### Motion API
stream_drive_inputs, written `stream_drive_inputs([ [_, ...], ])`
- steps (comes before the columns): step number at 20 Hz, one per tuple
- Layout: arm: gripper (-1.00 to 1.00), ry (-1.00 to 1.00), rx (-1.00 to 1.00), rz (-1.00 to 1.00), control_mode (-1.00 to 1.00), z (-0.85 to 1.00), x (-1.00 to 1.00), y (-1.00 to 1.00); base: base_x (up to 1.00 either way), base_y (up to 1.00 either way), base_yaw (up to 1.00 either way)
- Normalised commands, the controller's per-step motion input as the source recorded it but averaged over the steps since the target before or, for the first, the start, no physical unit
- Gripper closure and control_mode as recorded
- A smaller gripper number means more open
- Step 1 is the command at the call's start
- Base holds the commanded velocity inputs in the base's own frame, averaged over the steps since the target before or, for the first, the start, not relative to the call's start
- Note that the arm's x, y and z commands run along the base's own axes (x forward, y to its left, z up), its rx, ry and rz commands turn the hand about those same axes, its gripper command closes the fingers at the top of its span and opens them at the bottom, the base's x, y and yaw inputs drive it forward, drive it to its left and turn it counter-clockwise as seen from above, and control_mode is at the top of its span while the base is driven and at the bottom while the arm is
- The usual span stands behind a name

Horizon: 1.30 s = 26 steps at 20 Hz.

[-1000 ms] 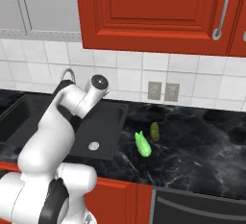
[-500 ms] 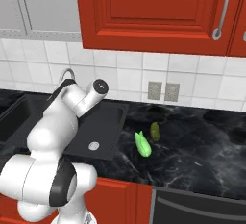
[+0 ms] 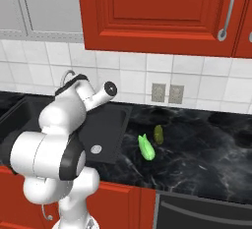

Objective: Turn on the sink faucet. Then move the corn from the counter to the sink. Turn off the sink. Move the vegetable from the sink to the pot next to the stove. Finally move the pot to the rear right burner.

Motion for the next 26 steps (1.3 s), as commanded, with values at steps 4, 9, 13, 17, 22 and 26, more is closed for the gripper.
stream_drive_inputs([
  [4, -1.00, -0.02, 0.01, 0.06, -1.00, -0.03, 0.05, 0.04, 0.00, 0.00, 0.00],
  [9, -1.00, 0.00, 0.00, 0.04, -1.00, -0.03, 0.11, 0.11, 0.00, 0.00, 0.00],
  [13, -1.00, 0.00, 0.00, 0.00, -1.00, -0.06, 0.17, 0.25, 0.00, 0.00, 0.00],
  [17, -1.00, 0.00, 0.00, 0.00, -1.00, -0.07, 0.21, 0.31, 0.00, 0.00, 0.00],
  [22, -1.00, -0.02, 0.00, 0.00, -1.00, -0.12, 0.24, 0.23, 0.00, 0.00, 0.00],
  [26, -1.00, -0.02, 0.00, 0.00, -1.00, -0.14, 0.34, 0.12, 0.00, 0.00, 0.00],
])
